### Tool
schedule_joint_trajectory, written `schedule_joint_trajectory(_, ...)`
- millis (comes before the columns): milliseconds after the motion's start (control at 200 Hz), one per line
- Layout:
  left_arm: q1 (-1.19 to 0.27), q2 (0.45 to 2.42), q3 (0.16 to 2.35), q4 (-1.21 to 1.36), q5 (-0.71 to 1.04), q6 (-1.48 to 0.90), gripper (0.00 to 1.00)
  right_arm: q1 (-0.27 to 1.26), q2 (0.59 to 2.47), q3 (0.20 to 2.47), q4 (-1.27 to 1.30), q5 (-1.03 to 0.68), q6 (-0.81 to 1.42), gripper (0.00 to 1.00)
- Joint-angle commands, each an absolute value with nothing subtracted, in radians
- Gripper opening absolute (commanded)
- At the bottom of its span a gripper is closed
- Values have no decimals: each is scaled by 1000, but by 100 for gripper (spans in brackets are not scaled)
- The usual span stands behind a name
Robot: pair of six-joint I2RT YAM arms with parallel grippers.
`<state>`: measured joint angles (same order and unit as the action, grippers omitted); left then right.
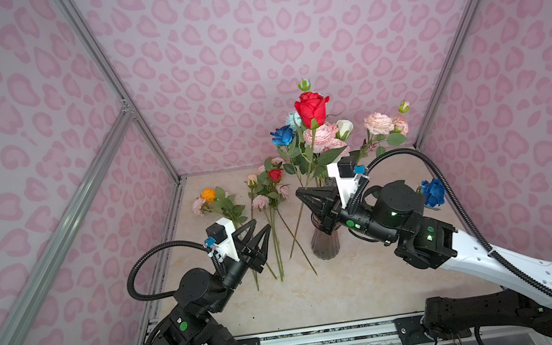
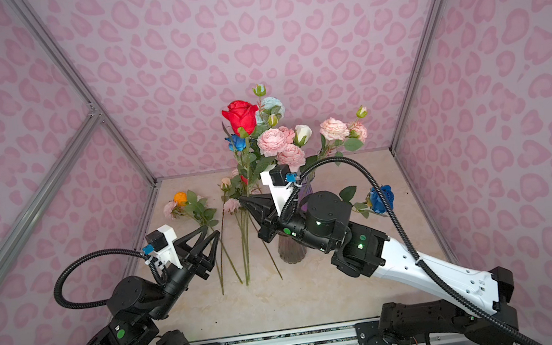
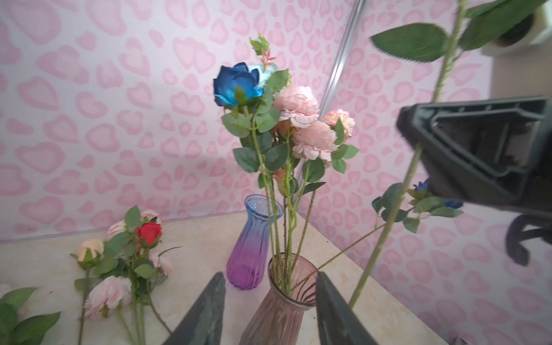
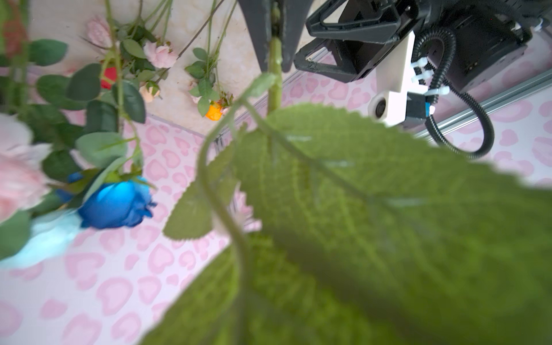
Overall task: Arrange the flowers into the vase
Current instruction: 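Close right gripper on the red rose stem while left gripper opens and withdraws, then lower the red rose stem into the mauve vase with right gripper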
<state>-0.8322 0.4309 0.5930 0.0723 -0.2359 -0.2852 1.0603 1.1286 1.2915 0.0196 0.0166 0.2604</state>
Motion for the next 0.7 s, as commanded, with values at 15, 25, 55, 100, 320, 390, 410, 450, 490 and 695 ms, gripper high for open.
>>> schedule_joint_trajectory(15, -832, 322, 524, 18, -390, -341, 51, 1061, 1069, 1329, -88, 177, 128, 0)
schedule_joint_trajectory(25, -832, 312, 521, 15, -395, -344, 51, 1061, 1061, 1334, -94, 195, 118, 0)
schedule_joint_trajectory(55, -832, 288, 504, 7, -406, -352, 52, 1059, 1047, 1343, -106, 225, 102, 0)
schedule_joint_trajectory(100, -831, 255, 485, 0, -419, -361, 52, 1054, 1029, 1353, -113, 261, 80, 0)
schedule_joint_trajectory(320, -831, 194, 436, 0, -456, -386, 54, 958, 1062, 1428, -176, 309, 51, 0)
schedule_joint_trajectory(390, -831, 209, 441, 3, -445, -391, 54, 907, 1084, 1435, -191, 266, 80, 0)
schedule_joint_trajectory(410, -831, 214, 442, 1, -443, -392, 54, 895, 1088, 1431, -189, 261, 90, 0)
schedule_joint_trajectory(450, -831, 225, 445, -2, -439, -396, 54, 875, 1096, 1421, -186, 250, 102, 0)
schedule_joint_trajectory(490, -831, 237, 448, -5, -434, -400, 54, 859, 1102, 1413, -187, 238, 112, 0)
schedule_joint_trajectory(695, -832, 259, 434, 5, -426, -420, 54, 837, 1118, 1352, -176, 217, 147, 0)
